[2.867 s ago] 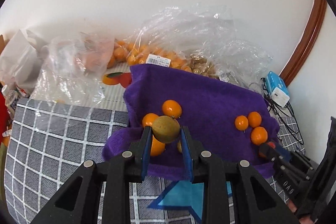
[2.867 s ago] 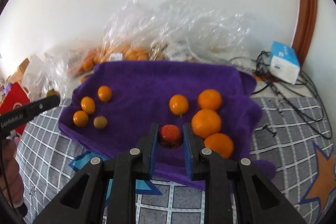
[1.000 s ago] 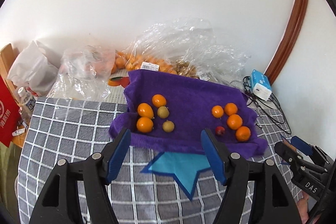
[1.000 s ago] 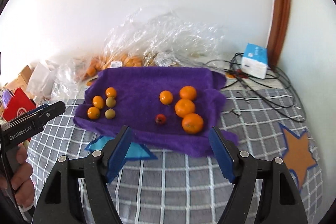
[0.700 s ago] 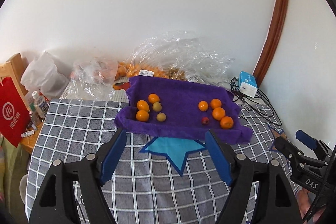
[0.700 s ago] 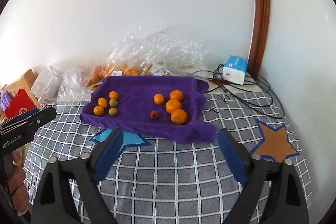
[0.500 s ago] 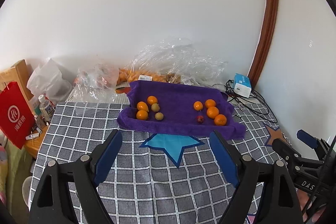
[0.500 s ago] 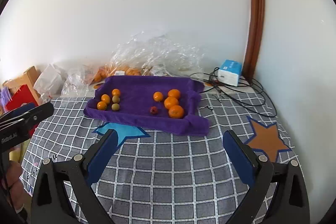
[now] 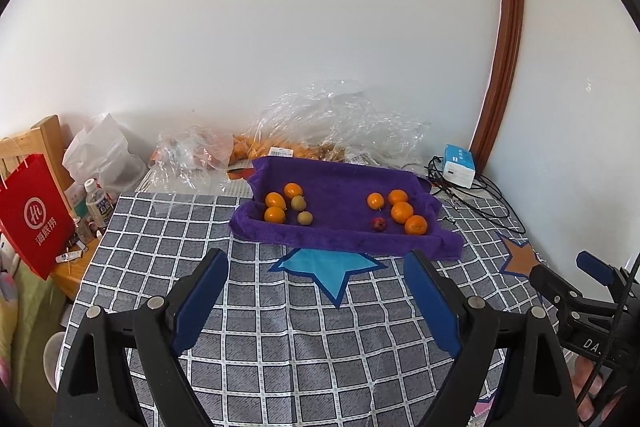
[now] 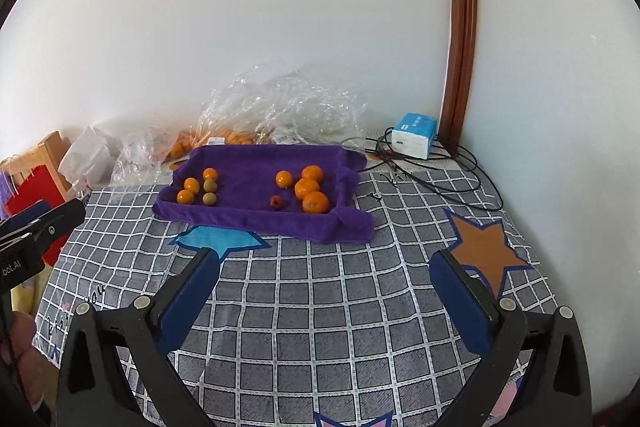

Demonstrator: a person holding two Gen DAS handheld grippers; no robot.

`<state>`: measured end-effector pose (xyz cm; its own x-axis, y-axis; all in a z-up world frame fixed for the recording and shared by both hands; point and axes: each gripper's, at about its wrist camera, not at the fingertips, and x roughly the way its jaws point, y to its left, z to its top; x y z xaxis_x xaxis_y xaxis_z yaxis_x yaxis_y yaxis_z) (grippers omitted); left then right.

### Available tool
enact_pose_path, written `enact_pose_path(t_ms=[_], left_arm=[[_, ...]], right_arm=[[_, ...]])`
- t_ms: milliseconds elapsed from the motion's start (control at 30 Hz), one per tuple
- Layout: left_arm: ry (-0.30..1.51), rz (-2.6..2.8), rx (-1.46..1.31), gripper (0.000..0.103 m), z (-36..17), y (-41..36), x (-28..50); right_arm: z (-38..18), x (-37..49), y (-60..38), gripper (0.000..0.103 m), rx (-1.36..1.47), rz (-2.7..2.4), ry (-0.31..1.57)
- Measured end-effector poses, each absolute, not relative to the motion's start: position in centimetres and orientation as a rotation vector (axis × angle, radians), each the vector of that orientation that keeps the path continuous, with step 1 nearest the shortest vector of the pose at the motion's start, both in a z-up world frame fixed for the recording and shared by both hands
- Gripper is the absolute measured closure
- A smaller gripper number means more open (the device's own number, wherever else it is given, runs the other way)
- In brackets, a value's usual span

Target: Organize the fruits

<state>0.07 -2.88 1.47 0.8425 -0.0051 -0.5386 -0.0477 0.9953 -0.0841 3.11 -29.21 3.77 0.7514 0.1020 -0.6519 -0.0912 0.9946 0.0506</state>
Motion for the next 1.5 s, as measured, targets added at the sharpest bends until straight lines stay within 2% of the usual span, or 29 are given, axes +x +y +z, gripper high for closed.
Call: enact_pose_path(t_ms=[1500], left_arm=[[0.572,0.035,-0.099,0.014,1.14,-2.16,-0.47]], right_arm=[[3.93,2.59,-29.16,0.000,-0.002,0.086,0.697]])
